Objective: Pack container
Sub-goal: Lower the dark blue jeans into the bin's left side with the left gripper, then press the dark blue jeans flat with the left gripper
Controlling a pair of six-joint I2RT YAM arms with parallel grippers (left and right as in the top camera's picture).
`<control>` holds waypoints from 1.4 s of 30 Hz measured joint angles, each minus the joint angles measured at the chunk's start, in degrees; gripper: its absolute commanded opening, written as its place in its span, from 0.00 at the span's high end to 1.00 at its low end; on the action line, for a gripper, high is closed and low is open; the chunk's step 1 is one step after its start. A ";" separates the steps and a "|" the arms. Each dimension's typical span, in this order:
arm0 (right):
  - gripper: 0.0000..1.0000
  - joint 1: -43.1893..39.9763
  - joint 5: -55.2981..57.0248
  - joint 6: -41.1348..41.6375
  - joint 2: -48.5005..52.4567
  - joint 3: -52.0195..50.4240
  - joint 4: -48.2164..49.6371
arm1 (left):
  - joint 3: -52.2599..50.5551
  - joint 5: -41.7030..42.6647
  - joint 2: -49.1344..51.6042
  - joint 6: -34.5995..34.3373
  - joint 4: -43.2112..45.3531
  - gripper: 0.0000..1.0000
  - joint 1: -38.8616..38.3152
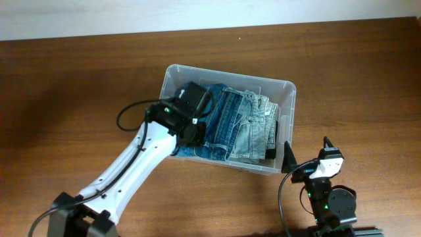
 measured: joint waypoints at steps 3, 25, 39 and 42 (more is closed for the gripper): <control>0.01 0.00 0.00 -0.02 0.00 0.00 0.00 | -4.37 -0.17 -0.94 0.04 5.42 1.00 0.02; 0.01 0.00 0.00 0.00 0.00 0.00 0.00 | 1.38 0.79 -1.49 1.09 1.44 1.00 -0.24; 0.01 0.00 0.00 -0.02 0.00 0.00 0.00 | 4.28 5.81 -1.64 1.09 0.22 0.99 -6.69; 0.02 0.00 0.00 -0.02 0.00 0.00 0.00 | 4.28 6.58 -1.64 1.07 0.02 0.99 -8.07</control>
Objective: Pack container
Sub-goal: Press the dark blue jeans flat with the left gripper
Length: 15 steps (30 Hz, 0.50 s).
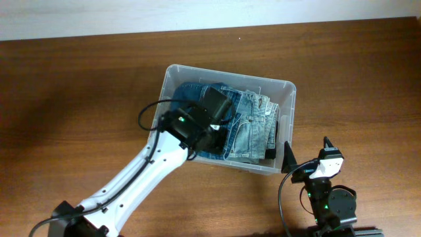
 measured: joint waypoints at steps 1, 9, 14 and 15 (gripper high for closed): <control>0.02 0.00 0.00 0.02 0.00 0.00 0.00 | -0.02 0.15 0.00 0.00 0.02 0.99 -0.33; 0.01 0.00 0.00 0.00 0.00 0.00 0.00 | -3.91 0.42 0.04 -0.02 3.80 1.00 -0.46; 0.02 0.00 0.00 0.04 0.00 0.00 0.00 | -6.14 1.14 1.73 -0.02 6.54 0.99 -0.57; 0.02 0.00 0.00 0.00 0.00 0.00 0.00 | -6.19 1.29 2.43 -0.02 6.82 0.99 -0.61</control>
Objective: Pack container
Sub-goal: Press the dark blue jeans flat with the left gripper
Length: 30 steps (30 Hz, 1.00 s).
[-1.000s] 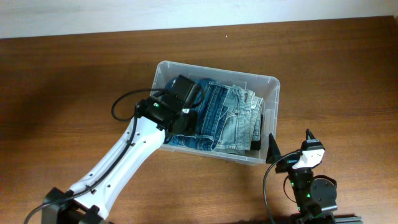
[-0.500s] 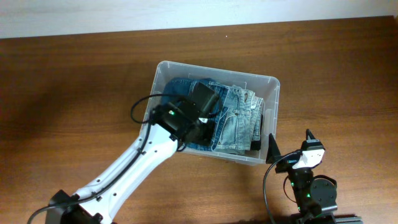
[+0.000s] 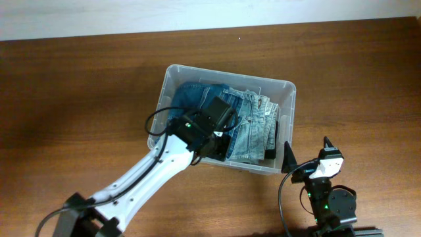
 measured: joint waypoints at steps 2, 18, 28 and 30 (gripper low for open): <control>0.02 0.00 0.00 0.02 0.00 0.00 0.00 | -0.02 0.37 1.07 0.00 0.59 0.99 -0.11; 0.02 0.00 0.00 0.02 0.00 0.00 0.00 | 24.74 -13.46 1.33 1.16 -21.66 0.99 4.15; 0.02 0.00 0.02 0.00 0.00 0.00 0.00 | 21.27 -16.46 0.59 1.16 -23.82 1.00 11.98; 0.02 0.00 0.00 0.02 0.00 0.00 0.00 | 18.32 -16.41 0.59 1.16 -22.60 0.99 12.46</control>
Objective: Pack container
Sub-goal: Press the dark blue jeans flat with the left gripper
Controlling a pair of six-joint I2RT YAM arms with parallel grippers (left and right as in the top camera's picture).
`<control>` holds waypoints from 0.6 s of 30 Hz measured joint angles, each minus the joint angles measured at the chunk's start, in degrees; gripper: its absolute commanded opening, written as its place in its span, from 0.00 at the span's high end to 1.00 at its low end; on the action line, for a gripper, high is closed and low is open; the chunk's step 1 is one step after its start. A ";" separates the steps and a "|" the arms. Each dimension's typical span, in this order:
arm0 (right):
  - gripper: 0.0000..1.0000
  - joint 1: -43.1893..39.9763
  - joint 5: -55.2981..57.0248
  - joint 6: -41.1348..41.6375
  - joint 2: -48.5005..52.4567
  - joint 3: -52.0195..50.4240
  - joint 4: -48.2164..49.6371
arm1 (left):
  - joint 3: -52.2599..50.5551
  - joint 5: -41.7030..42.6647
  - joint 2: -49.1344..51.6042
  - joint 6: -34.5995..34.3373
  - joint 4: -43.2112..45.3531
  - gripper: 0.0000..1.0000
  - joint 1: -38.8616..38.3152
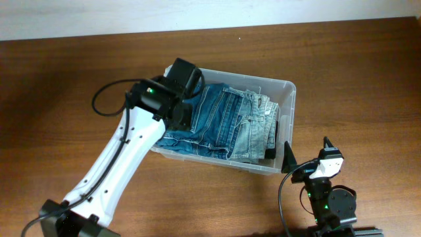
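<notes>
A clear plastic container [290, 92] stands mid-table in the overhead view. Several folded pairs of jeans [230, 122], dark blue at the left and pale blue at the right, fill it. My left gripper [182, 76] hangs over the container's left end, above the dark jeans; the wrist housing hides its fingers, so whether they grip anything does not show. My right gripper [307, 150] rests near the table's front right, just beside the container's near right corner, fingers spread with nothing between them.
A dark flat object [279, 129] stands against the container's right wall beside the pale jeans. Bare brown wooden table [79, 85] surrounds the container. The right arm's base [329, 204] sits at the front edge.
My left gripper has moved from the middle of the container, over the jeans, back and left to the container's left end. The dark jeans now show fully. The right arm is unchanged.
My left gripper was first over the left part of the jeans. It then stood further right over the middle of the stack, and stayed there lower in the bin. Now it is at the container's far left corner. The right arm stayed parked throughout.
</notes>
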 measured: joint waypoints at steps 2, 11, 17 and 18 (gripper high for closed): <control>0.02 0.00 0.00 -0.02 0.00 0.00 0.00 | -2.82 0.02 0.02 0.00 1.57 0.99 0.04; 0.02 0.00 0.02 0.00 0.00 0.00 0.00 | -17.03 0.11 -1.05 -0.31 15.06 0.99 0.33; 0.02 0.00 0.00 -0.02 0.00 0.00 0.00 | -24.92 -1.73 -2.69 -0.31 23.65 0.99 0.79; 0.02 0.00 0.00 -0.02 0.00 0.00 0.00 | -25.11 -1.81 -2.71 -0.31 23.85 1.00 0.79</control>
